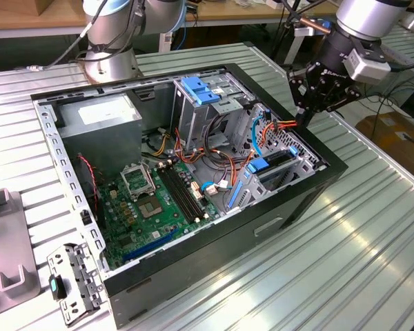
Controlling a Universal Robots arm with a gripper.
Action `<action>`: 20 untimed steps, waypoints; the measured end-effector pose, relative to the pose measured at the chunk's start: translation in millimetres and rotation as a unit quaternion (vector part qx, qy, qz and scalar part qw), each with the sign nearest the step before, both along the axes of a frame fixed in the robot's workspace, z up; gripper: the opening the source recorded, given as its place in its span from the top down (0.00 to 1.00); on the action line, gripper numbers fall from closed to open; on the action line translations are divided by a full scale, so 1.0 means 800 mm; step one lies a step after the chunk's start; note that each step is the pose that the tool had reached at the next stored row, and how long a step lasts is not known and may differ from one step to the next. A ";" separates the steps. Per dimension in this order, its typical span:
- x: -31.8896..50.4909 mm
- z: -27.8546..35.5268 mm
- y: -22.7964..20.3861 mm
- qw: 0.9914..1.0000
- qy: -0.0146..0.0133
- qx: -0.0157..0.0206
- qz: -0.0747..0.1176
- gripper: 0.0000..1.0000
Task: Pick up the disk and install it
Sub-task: 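Insert the first disk wire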
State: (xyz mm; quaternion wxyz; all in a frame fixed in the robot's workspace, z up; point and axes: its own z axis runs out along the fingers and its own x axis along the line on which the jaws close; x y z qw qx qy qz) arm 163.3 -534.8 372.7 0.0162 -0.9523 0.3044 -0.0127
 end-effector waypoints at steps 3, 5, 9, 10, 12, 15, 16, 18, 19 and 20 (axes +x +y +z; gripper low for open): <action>-0.003 -0.0001 0.0000 1.000 0.000 0.000 -0.016 0.83; -0.003 -0.0001 0.0000 0.999 0.000 0.000 -0.032 0.83; -0.006 0.0000 0.0001 0.999 0.000 0.000 -0.039 0.83; -0.007 0.0000 0.0000 0.999 0.000 0.000 -0.039 0.83; -0.010 0.0000 0.0000 0.999 0.000 0.000 -0.040 0.83; -0.010 -0.0001 0.0000 0.998 0.000 0.000 -0.057 0.83; -0.010 -0.0001 0.0000 0.998 0.000 0.000 -0.065 0.83; -0.011 -0.0002 0.0000 0.997 0.000 0.000 -0.083 0.83; -0.011 -0.0001 0.0000 0.996 0.000 0.000 -0.092 0.83; -0.011 -0.0002 0.0000 0.995 0.000 0.000 -0.099 0.83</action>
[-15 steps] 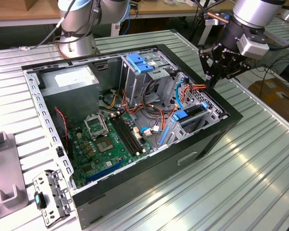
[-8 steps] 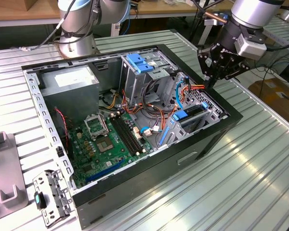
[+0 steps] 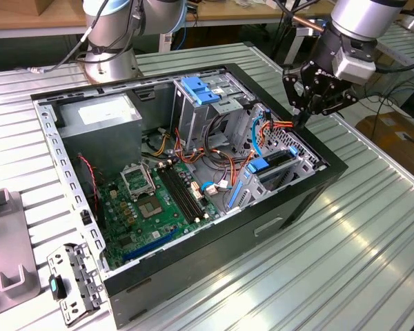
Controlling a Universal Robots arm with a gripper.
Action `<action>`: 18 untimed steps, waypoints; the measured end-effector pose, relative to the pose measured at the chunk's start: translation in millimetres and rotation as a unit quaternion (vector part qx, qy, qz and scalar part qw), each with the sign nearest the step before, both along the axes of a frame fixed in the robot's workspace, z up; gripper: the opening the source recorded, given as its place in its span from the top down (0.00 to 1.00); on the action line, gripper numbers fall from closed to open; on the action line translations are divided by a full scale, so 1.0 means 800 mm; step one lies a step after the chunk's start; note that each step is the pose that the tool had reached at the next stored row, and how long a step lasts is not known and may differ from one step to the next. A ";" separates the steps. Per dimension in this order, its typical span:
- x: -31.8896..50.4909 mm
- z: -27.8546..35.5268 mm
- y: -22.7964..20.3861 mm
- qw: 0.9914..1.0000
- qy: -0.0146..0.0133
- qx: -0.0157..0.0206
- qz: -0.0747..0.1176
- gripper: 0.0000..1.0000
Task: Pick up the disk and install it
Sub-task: 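Insert the first disk wire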
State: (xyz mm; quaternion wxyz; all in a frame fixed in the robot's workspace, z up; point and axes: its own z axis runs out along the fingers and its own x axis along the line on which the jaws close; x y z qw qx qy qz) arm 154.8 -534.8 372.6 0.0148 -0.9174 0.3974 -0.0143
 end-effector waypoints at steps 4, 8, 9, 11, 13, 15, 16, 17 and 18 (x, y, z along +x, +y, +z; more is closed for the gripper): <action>0.000 0.0000 0.0000 0.999 0.000 0.000 -0.033 0.83; 0.000 -0.0002 0.0000 0.998 0.000 0.000 -0.068 0.83; -0.002 -0.0001 0.0001 0.997 0.000 0.000 -0.073 0.83; -0.005 -0.0002 0.0000 0.997 0.000 0.000 -0.074 0.83; -0.005 -0.0005 0.0000 0.996 0.000 0.000 -0.088 0.83; -0.005 -0.0006 0.0000 0.994 0.000 0.000 -0.111 0.83; -0.005 -0.0006 0.0000 0.993 0.000 0.000 -0.119 0.83; -0.005 -0.0007 0.0000 0.992 0.000 0.000 -0.129 0.83; -0.005 -0.0007 0.0000 0.990 0.000 0.000 -0.144 0.83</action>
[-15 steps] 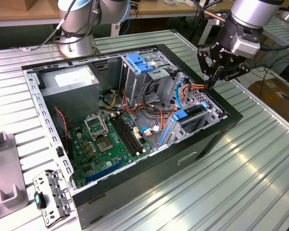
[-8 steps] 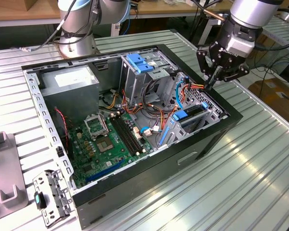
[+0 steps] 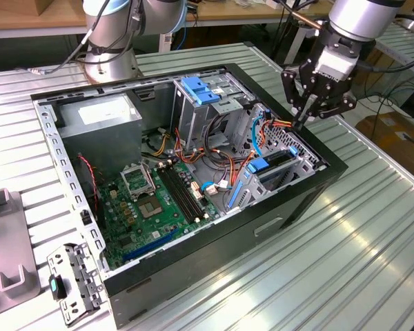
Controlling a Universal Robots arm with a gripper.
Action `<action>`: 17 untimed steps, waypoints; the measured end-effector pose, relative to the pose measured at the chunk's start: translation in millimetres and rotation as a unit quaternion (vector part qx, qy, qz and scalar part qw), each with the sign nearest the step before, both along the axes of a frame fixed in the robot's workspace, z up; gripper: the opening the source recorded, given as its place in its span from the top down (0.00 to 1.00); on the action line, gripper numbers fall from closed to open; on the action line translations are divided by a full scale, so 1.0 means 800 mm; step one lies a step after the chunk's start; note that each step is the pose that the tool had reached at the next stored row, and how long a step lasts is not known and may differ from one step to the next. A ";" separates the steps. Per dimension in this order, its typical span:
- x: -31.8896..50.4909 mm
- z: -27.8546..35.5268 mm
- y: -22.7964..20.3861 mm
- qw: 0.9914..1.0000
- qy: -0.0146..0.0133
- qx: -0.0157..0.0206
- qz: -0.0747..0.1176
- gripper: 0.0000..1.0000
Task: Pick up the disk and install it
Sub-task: 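Insert the first disk wire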
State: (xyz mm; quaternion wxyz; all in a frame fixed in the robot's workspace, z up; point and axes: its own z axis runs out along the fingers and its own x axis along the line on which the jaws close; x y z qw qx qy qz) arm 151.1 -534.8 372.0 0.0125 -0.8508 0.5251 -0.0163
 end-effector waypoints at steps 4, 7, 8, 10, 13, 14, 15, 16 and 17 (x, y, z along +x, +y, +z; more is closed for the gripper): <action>0.000 -0.0001 0.0000 0.999 0.000 0.000 -0.042 0.83; -0.005 0.0000 0.0001 0.999 0.000 0.000 -0.052 0.83; -0.008 -0.0001 0.0000 0.999 0.000 0.000 -0.052 0.83; -0.009 -0.0002 -0.0001 0.998 0.000 0.000 -0.059 0.83; -0.009 -0.0002 0.0000 0.997 0.000 0.000 -0.078 0.83; -0.011 -0.0001 0.0001 0.997 0.000 0.000 -0.084 0.83; -0.015 -0.0002 0.0000 0.996 0.000 0.000 -0.085 0.83; -0.018 -0.0002 0.0000 0.996 0.000 0.000 -0.085 0.83; -0.018 -0.0002 0.0000 0.996 0.000 0.000 -0.085 0.83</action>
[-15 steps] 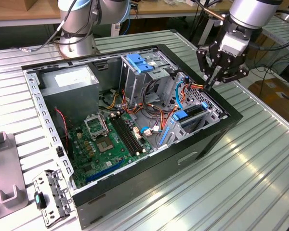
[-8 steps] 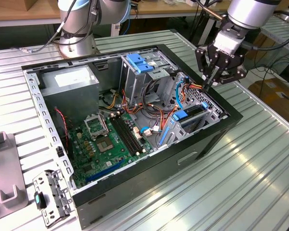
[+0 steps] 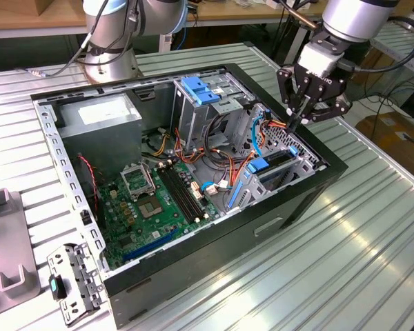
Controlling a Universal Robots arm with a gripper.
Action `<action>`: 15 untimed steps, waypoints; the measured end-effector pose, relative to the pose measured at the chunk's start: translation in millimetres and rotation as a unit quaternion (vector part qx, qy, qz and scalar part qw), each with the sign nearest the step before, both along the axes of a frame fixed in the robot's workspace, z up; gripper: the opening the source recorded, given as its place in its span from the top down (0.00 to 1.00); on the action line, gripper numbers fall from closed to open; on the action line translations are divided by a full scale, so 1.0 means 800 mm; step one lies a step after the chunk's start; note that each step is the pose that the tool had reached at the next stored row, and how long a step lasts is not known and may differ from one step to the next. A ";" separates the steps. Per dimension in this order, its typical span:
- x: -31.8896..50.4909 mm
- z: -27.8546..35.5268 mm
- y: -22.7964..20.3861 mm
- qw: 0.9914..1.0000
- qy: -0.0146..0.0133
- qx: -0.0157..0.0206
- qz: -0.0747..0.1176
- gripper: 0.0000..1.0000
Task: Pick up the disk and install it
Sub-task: 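Insert the first disk wire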
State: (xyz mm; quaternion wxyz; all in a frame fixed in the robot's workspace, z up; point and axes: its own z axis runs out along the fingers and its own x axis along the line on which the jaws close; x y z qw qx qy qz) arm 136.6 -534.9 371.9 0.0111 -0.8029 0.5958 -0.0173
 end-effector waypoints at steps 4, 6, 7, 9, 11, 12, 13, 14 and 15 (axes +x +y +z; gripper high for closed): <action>0.000 -0.0001 0.0001 1.000 0.000 0.000 -0.009 0.83; 0.000 -0.0002 0.0001 1.000 0.000 0.000 -0.020 0.83; -0.001 -0.0002 0.0001 1.000 0.000 0.000 -0.026 0.83; -0.003 -0.0001 0.0002 0.999 0.000 0.000 -0.039 0.83; -0.006 -0.0001 0.0002 0.999 0.000 0.000 -0.043 0.83; -0.009 -0.0001 0.0001 0.999 0.000 0.000 -0.044 0.83; -0.010 -0.0002 0.0001 0.999 0.000 0.000 -0.045 0.83; -0.011 -0.0003 0.0000 0.999 0.000 0.000 -0.045 0.83; -0.012 -0.0005 0.0001 0.999 0.000 -0.001 -0.045 0.83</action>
